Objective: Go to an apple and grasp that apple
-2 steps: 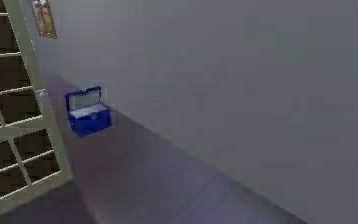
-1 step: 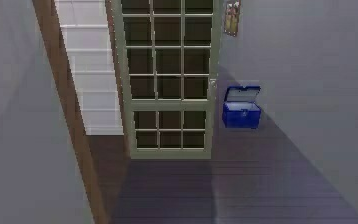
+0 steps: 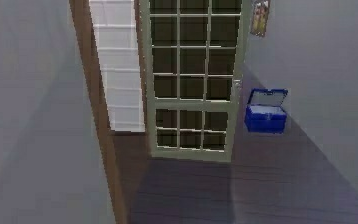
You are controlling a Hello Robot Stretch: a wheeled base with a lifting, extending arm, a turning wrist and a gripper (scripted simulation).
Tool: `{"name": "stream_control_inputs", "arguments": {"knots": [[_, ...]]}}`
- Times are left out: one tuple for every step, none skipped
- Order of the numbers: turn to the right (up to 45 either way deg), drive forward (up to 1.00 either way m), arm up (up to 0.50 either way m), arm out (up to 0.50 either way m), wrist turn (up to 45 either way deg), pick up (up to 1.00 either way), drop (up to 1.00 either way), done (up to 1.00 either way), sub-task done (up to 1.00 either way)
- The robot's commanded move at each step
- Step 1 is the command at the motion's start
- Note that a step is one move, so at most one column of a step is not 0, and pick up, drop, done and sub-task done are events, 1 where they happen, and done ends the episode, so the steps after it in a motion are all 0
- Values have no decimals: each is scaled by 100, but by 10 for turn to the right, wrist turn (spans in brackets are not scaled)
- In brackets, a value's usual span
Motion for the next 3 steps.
{"name": "stream_control_inputs", "arguments": {"knots": [[0, 100, 0, 0, 0, 0, 0, 0, 0], [30, 0, 0, 0, 0, 0, 0, 0, 0], [0, 15, 0, 0, 0, 0, 0, 0, 0]]}}
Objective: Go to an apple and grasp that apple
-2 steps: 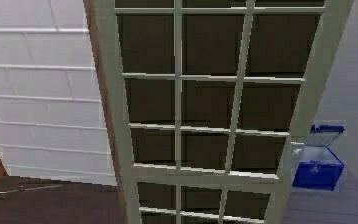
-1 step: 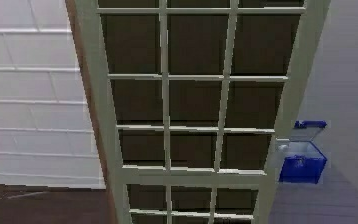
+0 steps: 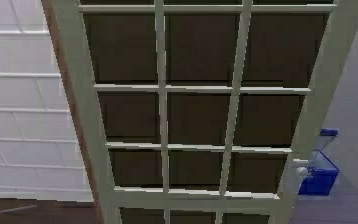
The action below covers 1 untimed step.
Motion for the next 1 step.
{"name": "stream_control_inputs", "arguments": {"knots": [[-210, 0, 0, 0, 0, 0, 0, 0, 0]]}}
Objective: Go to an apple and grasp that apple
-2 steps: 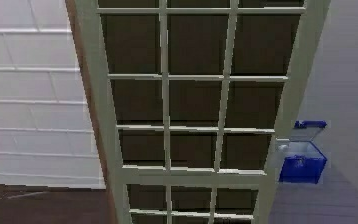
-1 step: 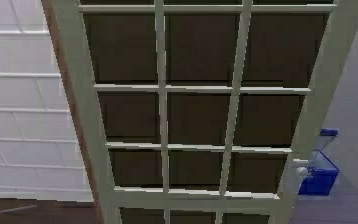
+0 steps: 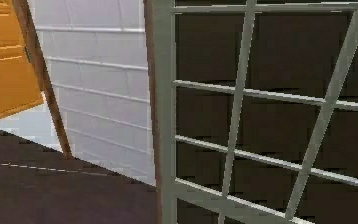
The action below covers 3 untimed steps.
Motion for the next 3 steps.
{"name": "stream_control_inputs", "arguments": {"knots": [[0, 35, 0, 0, 0, 0, 0, 0, 0], [-450, 0, 0, 0, 0, 0, 0, 0, 0], [-150, 0, 0, 0, 0, 0, 0, 0, 0]]}}
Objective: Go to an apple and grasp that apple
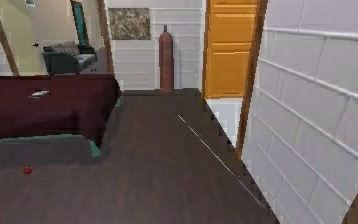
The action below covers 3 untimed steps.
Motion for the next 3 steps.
{"name": "stream_control_inputs", "arguments": {"knots": [[0, 60, 0, 0, 0, 0, 0, 0, 0], [-150, 0, 0, 0, 0, 0, 0, 0, 0], [0, 100, 0, 0, 0, 0, 0, 0, 0]]}}
